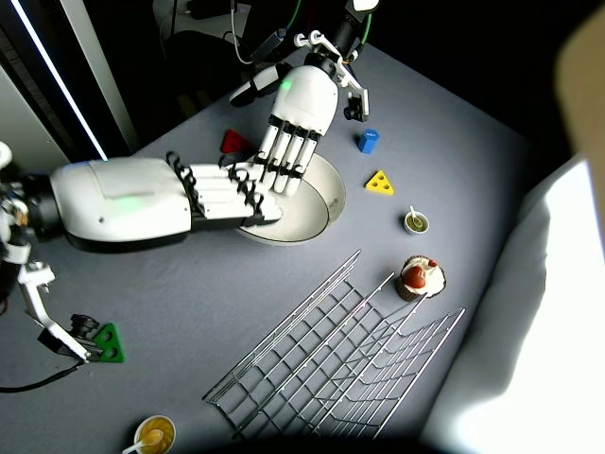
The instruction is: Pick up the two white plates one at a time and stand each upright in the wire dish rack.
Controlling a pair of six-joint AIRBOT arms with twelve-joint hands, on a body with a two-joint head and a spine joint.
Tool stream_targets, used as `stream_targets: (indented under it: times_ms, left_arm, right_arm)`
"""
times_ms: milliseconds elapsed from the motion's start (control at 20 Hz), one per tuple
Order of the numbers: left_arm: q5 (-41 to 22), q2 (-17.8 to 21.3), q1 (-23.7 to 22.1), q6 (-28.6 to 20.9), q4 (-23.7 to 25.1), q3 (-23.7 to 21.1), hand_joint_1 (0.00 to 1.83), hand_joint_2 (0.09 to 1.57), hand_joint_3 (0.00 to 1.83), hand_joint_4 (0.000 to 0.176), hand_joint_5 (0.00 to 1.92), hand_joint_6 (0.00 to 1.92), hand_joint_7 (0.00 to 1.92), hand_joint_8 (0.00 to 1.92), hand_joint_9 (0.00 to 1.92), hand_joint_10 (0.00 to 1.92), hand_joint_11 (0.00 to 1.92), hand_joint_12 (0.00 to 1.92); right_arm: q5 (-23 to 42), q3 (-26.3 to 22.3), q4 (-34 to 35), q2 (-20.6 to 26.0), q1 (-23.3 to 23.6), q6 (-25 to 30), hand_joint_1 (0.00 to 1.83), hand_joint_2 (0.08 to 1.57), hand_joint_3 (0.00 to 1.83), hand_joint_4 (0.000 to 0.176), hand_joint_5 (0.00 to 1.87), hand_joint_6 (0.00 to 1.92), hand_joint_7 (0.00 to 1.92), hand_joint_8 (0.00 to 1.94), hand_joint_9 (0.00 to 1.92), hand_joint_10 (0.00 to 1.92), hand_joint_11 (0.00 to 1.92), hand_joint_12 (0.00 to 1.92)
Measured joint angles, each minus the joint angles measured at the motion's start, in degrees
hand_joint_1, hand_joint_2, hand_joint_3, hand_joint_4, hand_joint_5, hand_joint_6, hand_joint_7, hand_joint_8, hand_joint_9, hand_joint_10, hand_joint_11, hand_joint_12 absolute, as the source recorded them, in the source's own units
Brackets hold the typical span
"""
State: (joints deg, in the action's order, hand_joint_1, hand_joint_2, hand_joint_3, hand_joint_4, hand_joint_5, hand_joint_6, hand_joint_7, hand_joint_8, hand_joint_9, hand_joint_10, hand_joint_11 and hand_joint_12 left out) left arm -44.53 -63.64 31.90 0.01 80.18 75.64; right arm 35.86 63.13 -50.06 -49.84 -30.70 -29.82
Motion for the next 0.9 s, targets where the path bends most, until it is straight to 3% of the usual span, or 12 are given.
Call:
stream_targets:
  times_ms: [250,900]
  left_arm:
    - [0.0,0.1,0.0,0.0,-0.2,-0.4,0.00,0.84,0.00,0.000,0.11,0.01,0.11,0.01,0.10,0.01,0.09,0.01]
    - [-3.7,2.9,-1.5,0.1,5.4,1.9,0.00,0.86,0.00,0.000,0.08,0.00,0.09,0.00,0.08,0.00,0.06,0.00]
  right_arm:
    - [0.2,0.0,1.3,-0.1,0.6,-0.1,1.02,0.81,0.00,0.000,0.06,0.01,0.11,0.01,0.13,0.00,0.19,0.03]
    - [0.2,-1.9,1.4,-0.9,1.6,-0.9,1.01,0.87,0.00,0.000,0.09,0.01,0.12,0.00,0.14,0.00,0.18,0.02]
